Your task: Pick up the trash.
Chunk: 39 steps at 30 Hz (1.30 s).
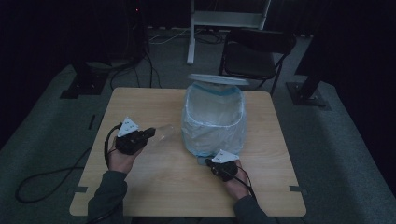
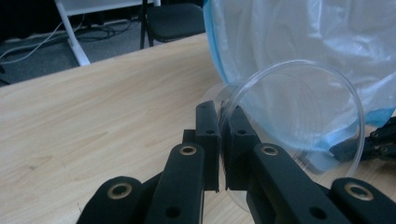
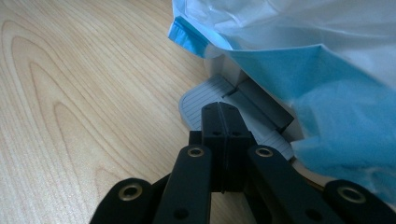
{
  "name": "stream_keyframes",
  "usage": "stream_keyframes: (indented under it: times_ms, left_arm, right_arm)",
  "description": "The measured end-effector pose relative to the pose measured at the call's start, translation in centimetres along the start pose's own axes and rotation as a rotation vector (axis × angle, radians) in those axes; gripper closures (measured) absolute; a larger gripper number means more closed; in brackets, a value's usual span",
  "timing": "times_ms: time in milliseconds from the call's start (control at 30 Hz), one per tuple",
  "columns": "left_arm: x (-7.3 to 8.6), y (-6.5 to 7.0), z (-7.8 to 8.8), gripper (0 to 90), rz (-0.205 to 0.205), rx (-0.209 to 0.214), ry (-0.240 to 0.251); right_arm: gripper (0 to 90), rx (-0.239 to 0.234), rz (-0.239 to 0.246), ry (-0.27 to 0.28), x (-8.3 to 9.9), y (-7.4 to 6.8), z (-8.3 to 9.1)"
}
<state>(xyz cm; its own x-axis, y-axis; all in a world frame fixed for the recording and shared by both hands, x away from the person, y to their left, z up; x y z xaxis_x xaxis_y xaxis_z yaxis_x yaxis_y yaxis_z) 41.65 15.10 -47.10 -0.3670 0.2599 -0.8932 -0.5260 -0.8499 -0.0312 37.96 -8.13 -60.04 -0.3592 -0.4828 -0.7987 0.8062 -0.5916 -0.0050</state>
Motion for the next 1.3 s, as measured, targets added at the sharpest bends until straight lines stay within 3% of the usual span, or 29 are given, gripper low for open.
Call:
stream_keyframes:
  times_ms: [400,1300]
  left_arm:
    - [-1.3,0.1,0.1,87.1,-0.011,0.006,0.023]
    - [-2.3,0.0,0.4,87.1,-0.014,-0.001,0.049]
  right_arm:
    - [90.0,-0.002,-0.001,0.0,0.0,0.0,0.0]
    - [90.0,-0.006,-0.008,0.003,0.0,0.0,0.0]
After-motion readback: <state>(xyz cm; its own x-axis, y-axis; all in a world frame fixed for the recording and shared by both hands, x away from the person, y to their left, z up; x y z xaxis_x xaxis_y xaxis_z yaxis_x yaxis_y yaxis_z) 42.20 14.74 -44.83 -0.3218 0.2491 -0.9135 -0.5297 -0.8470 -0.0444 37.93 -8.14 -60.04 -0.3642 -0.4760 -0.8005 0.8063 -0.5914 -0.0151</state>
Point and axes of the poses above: each handheld gripper's, and its own axes: z roughly backward along the jaws, x roughly out of its underside, y roughly to its right, the point moved 10 cm from there along -z, roughly forward along the jaws, and after that the axes turned 7 degrees about -x, right-handed, at the moved point
